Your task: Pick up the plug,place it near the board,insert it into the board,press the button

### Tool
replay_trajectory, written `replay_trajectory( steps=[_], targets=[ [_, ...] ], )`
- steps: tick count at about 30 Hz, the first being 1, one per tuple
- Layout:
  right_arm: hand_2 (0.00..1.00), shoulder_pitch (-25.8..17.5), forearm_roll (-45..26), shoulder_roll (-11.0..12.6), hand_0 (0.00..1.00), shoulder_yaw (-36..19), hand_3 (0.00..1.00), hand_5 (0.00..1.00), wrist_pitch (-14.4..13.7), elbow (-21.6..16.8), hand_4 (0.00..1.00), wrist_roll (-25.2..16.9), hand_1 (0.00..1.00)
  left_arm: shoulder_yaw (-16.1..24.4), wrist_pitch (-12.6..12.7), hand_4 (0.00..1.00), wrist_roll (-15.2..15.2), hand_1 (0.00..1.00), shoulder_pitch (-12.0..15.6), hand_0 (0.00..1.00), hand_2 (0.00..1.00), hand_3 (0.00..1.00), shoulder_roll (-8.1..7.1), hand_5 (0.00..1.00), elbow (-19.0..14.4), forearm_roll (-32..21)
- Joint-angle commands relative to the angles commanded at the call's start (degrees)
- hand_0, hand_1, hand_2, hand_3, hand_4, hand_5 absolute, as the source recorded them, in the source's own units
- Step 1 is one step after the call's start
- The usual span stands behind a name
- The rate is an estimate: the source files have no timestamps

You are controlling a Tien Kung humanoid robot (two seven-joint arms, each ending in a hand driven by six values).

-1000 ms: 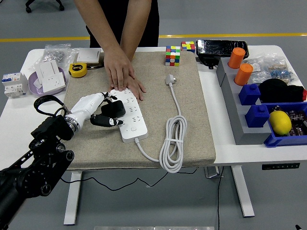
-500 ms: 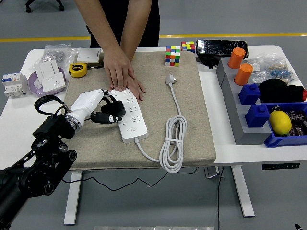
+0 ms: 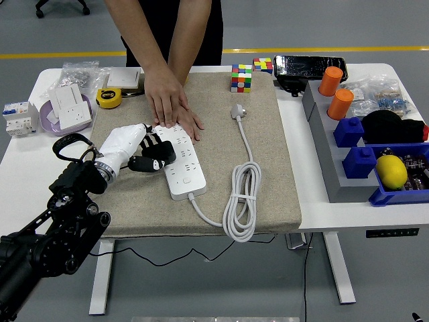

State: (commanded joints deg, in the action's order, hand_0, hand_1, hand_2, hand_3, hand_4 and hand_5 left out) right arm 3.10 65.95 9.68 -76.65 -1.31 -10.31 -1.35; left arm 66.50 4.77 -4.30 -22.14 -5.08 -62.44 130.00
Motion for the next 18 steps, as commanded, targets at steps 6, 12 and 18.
replay_trajectory(
  steps=[6,12,18],
  targets=[
    [0.839,0.0,0.1,0.0,0.939,-0.1,0.87,0.998,0.0,0.0,0.998,0.0,0.897,0.2,-0.2,0.61,0.5,0.305,0.1,0.484,0.265,0.374,-0.32,0.057,-0.6,0.0],
    [0.839,0.0,0.2,0.0,0.938,0.0,0.871,0.998,0.0,0.0,0.998,0.0,0.898,1.6,-1.0,0.585,1.0,0.3,1.0,0.472,0.254,0.336,-0.82,0.055,-3.0,0.0],
    [0.839,-0.1,0.2,0.0,0.938,-0.1,0.871,0.998,0.0,0.0,0.998,0.1,0.897,5.0,-1.4,0.626,1.1,0.3,3.3,0.476,0.242,0.309,-1.74,0.059,-8.2,-0.7]
  ],
)
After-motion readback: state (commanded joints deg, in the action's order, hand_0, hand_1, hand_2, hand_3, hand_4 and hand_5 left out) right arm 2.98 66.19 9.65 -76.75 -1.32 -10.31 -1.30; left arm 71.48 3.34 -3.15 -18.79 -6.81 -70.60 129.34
